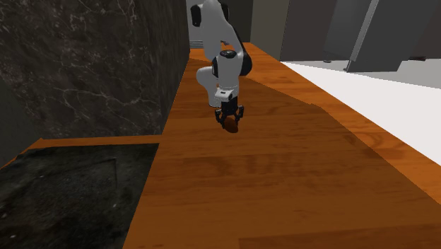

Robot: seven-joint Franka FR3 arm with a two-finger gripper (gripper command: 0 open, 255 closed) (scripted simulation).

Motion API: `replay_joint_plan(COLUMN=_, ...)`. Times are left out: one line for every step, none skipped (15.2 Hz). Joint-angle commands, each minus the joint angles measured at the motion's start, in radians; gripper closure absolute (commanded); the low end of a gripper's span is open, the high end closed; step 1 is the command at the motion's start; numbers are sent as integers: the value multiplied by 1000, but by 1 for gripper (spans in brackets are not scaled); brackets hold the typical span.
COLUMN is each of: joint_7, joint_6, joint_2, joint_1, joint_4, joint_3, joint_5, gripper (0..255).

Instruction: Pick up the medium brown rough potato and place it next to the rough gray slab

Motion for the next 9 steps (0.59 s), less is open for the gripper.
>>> replay_joint_plan(joint_7=3, joint_6=-34, joint_2=-21, joint_1=-1, joint_4=13, joint_3=3, joint_5=-1, gripper=255)
replay_joint_plan(joint_7=4, joint_6=-52, joint_2=-32, joint_1=-2, joint_4=20, joint_3=5, joint_5=-2, gripper=255)
replay_joint_plan(joint_7=6, joint_6=-69, joint_2=-42, joint_1=-2, joint_4=27, joint_3=6, joint_5=-2, gripper=255)
replay_joint_plan(joint_7=7, joint_6=-86, joint_2=-51, joint_1=-3, joint_4=35, joint_3=8, joint_5=-2, gripper=255)
replay_joint_plan(joint_7=8, joint_6=-103, joint_2=-60, joint_1=-3, joint_4=43, joint_3=9, joint_5=-3, gripper=255)
replay_joint_plan(joint_7=9, joint_6=-120, joint_2=-69, joint_1=-4, joint_4=51, joint_3=10, joint_5=-3, gripper=255)
replay_joint_plan(joint_7=10, joint_6=-137, joint_2=-77, joint_1=-4, joint_4=60, joint_3=12, joint_5=-3, gripper=255)
replay_joint_plan(joint_7=11, joint_6=-153, joint_2=-85, joint_1=-4, joint_4=69, joint_3=13, joint_5=-3, gripper=255)
replay_joint_plan(joint_7=12, joint_6=-170, joint_2=-92, joint_1=-4, joint_4=77, joint_3=14, joint_5=-3, gripper=255)
